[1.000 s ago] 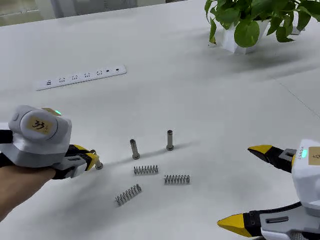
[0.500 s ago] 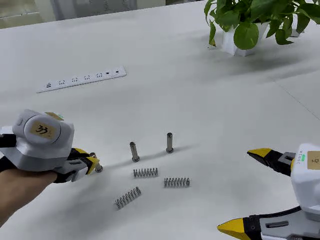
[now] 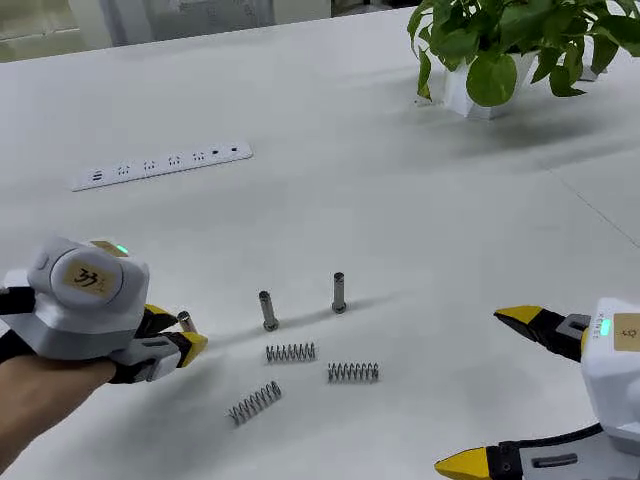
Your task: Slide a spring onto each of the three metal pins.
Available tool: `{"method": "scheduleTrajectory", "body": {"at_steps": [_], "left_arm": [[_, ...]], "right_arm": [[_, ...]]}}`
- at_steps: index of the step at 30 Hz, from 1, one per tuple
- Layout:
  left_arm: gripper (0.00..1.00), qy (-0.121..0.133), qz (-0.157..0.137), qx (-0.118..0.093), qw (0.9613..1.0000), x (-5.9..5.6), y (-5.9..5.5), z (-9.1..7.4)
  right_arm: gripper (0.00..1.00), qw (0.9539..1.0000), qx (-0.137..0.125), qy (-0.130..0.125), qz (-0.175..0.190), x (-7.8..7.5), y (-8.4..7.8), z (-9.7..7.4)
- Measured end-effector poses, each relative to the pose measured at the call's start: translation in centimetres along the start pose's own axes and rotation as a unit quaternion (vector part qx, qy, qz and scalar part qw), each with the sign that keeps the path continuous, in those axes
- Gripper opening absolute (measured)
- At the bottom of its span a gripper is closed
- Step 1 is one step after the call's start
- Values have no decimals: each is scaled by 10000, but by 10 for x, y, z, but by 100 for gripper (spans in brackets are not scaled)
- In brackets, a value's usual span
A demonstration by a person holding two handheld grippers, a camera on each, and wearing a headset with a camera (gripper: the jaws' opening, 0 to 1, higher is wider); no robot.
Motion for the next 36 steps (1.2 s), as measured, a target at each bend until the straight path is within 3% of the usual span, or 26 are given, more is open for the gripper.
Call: {"method": "scheduleTrajectory", "body": {"at_steps": [5, 6, 14, 16, 17, 23, 27, 36], "left_arm": [[47, -74, -253, -200, 9995, -5, -5, -5], [50, -158, -468, -302, 9983, -8, -7, -6], [82, -292, -797, -551, 9949, -13, -22, -12], [94, -442, -1179, -665, 9898, -18, -25, -12], [100, -436, -1176, -741, 9893, -18, -25, -13], [100, -636, -851, -832, 9909, -26, -29, -16], [100, -639, -962, -1075, 9875, -28, -26, -21], [100, -598, -891, -1178, 9872, -40, -38, -35]], "right_arm": [[95, 10000, -2, -1, -12, 0, 0, 0], [95, 10000, -1, -4, -3, 0, 0, 0], [96, 10000, -35, 16, 69, 0, 1, 1], [96, 10000, -33, 31, 80, 1, 0, 1], [96, 10000, -29, 32, 79, 1, 0, 1], [96, 9999, -44, 18, 112, 0, 1, 1], [96, 9998, -91, -9, 170, -1, 1, 0], [96, 9996, -128, -87, 236, -3, 2, -1]]}}
Point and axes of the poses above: the centre of the closed fingertips' face, and the gripper's own axes: z roughly forward along the fingers, x roughly to its left, y roughly out of its top, the point moved 7 cm from there along -z, roughly backward along the fingers, and after that the axes turned 5 degrees about -x, right-handed, at the moved point
